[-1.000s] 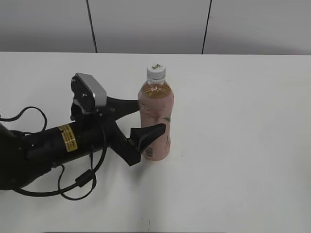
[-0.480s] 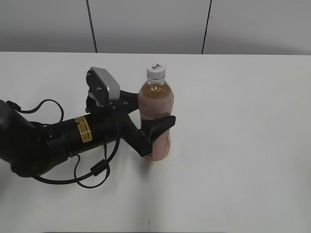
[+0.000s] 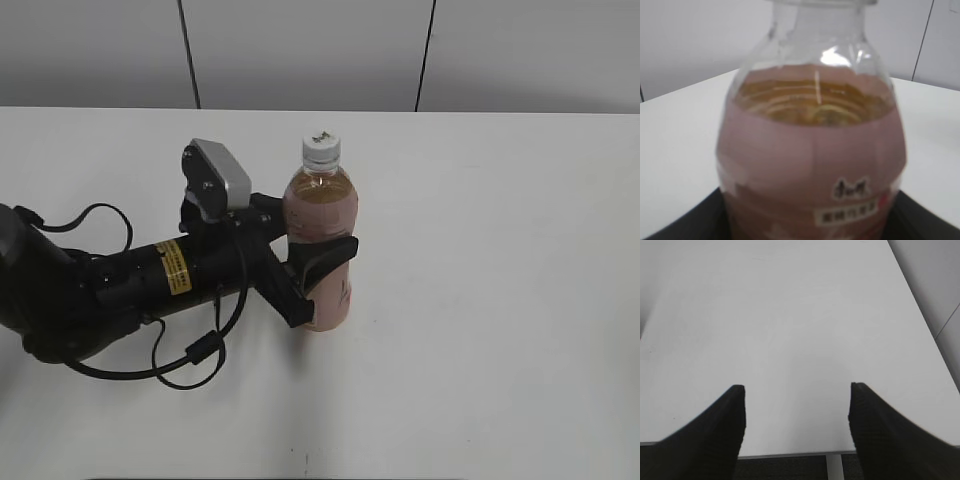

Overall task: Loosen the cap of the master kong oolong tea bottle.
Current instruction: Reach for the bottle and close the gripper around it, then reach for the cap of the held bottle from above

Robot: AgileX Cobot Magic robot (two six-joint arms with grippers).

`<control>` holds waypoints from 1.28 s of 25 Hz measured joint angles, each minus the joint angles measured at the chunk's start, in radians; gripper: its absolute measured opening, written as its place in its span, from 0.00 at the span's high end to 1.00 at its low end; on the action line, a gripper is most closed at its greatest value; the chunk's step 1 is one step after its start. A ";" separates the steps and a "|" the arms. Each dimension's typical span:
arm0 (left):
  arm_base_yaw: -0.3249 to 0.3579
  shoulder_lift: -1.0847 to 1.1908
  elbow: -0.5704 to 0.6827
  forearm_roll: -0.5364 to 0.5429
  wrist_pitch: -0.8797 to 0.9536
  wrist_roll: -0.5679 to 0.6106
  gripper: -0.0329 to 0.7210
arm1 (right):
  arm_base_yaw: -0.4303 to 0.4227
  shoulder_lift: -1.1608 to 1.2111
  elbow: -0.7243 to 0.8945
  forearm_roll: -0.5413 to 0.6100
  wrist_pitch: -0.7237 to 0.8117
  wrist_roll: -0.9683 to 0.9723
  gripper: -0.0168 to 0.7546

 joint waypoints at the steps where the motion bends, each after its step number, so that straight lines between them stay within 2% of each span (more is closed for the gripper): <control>1: 0.000 0.000 -0.001 0.003 0.000 0.000 0.41 | 0.000 0.000 0.000 0.000 0.000 0.000 0.34; 8: 0.000 -0.024 -0.002 0.041 0.038 0.000 0.41 | 0.000 0.000 0.000 0.000 0.000 0.000 0.34; 15: 0.000 -0.121 -0.001 0.086 0.207 0.000 0.41 | 0.000 0.000 0.000 0.000 0.000 0.000 0.34; 23: 0.000 -0.168 0.000 0.117 0.280 0.000 0.41 | 0.000 0.000 0.000 0.014 -0.001 0.000 0.34; 26: 0.000 -0.171 0.000 0.122 0.327 -0.002 0.41 | 0.000 0.027 -0.009 0.078 -0.019 -0.016 0.37; 32: 0.000 -0.200 0.000 0.124 0.390 -0.003 0.41 | 0.000 0.381 -0.062 0.275 -0.053 -0.141 0.38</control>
